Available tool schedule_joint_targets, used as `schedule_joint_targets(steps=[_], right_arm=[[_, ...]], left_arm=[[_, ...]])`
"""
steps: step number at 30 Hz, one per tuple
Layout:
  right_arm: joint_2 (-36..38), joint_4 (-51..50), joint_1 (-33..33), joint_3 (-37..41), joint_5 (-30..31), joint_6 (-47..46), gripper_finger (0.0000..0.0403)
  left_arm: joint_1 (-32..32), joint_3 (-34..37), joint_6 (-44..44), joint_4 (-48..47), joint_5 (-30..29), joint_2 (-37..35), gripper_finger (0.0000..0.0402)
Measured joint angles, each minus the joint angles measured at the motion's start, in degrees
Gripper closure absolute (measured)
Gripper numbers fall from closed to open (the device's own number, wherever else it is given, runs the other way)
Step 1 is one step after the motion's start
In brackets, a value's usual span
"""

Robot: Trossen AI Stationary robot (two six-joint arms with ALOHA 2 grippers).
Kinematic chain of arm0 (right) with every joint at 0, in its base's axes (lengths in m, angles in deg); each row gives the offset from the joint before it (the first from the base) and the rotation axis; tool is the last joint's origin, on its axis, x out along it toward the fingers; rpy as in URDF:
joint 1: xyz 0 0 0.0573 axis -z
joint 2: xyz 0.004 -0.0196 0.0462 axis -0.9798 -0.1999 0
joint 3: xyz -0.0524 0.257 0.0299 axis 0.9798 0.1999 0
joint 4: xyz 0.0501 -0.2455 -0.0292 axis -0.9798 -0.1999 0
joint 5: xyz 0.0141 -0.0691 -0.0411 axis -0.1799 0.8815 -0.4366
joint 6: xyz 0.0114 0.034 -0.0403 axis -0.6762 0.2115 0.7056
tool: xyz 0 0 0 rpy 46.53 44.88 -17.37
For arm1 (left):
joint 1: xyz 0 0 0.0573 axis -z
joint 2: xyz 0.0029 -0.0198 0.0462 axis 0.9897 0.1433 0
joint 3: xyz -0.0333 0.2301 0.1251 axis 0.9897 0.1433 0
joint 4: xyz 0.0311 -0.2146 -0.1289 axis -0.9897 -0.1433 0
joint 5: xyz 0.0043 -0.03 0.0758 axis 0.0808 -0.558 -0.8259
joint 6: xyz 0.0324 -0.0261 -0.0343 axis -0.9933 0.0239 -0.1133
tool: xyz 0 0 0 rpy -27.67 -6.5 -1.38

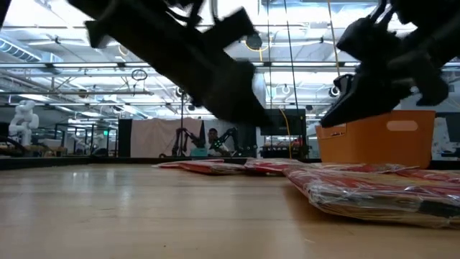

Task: Sort popcorn bags into baskets
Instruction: Put the red popcorn bag into the orange container

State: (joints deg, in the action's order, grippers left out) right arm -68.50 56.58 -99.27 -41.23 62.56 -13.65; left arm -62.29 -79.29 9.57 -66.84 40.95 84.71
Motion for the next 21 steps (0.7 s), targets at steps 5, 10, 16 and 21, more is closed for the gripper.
schedule_joint_targets(steps=[5,10,16,21], right_arm=[[-3.3,2.8,-0.1,0.0,-0.4,2.3,0.0403],[-3.4,4.1,-0.1,0.0,-0.4,4.4,0.0403],[-1.7,4.7,-0.1,0.0,-0.4,6.5,0.0403],[-0.5,5.7,-0.1,0.0,-0.4,8.4,0.0403]], left_arm=[[0.3,-7.4,-0.2,-15.8,-1.9,5.2,0.0128],[-0.2,-8.2,-1.0,-20.5,-7.5,7.1,0.0151],[-1.9,-6.5,-5.0,-20.2,-4.6,7.0,0.0187],[-3.6,-4.8,-13.6,-15.9,-0.2,6.7,0.0214]])
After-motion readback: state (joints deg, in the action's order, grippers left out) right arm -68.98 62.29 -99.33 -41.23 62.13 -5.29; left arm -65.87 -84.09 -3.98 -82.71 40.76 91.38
